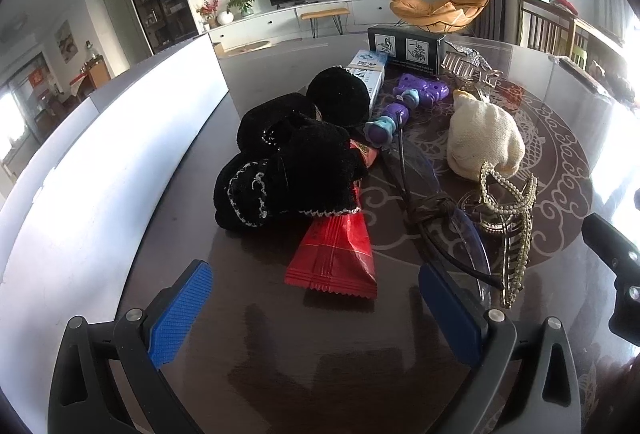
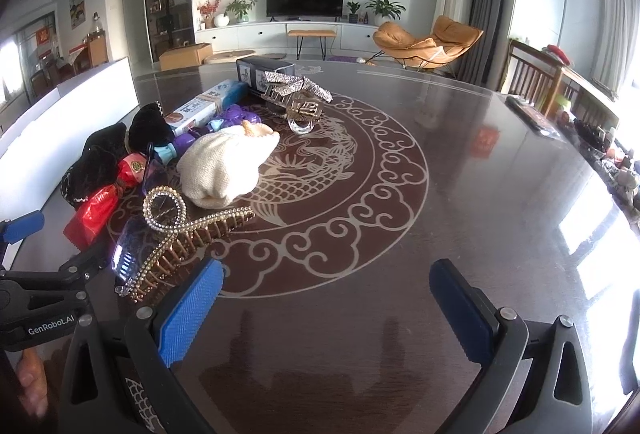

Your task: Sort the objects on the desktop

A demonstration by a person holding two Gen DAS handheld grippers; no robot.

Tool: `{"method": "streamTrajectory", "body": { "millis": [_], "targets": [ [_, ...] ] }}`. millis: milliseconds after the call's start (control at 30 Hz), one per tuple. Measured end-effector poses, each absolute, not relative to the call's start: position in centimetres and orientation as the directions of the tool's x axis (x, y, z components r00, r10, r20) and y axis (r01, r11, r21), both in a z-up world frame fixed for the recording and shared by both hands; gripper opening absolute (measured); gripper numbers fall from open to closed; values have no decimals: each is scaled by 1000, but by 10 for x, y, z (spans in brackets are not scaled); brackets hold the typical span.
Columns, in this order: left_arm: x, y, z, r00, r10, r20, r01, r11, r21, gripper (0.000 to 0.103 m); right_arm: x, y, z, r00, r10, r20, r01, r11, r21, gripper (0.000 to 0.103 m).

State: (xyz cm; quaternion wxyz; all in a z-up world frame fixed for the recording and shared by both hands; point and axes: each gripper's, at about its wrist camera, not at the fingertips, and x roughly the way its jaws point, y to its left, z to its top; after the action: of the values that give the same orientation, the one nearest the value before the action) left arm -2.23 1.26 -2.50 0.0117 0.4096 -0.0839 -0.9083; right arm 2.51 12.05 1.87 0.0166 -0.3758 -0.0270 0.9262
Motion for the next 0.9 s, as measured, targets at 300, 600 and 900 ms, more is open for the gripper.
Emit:
{"method": "streamTrajectory", "body": {
  "millis": [300, 600, 900],
  "targets": [
    [-26, 13, -33, -623, -49, -781, -84, -988, 129, 103, 18, 110, 9, -676, 69, -734, 19, -994, -110, 103],
    [-31, -2, -37, -578, 40, -815, -71, -997, 2, 103, 10, 97, -3, -632, 98, -769, 64, -982, -178, 103],
    [-31, 0, -37, -580, 37, -814, -70, -998, 4, 103, 9, 99, -3, -630, 96, -770, 63, -983, -174, 103]
  ]
}}
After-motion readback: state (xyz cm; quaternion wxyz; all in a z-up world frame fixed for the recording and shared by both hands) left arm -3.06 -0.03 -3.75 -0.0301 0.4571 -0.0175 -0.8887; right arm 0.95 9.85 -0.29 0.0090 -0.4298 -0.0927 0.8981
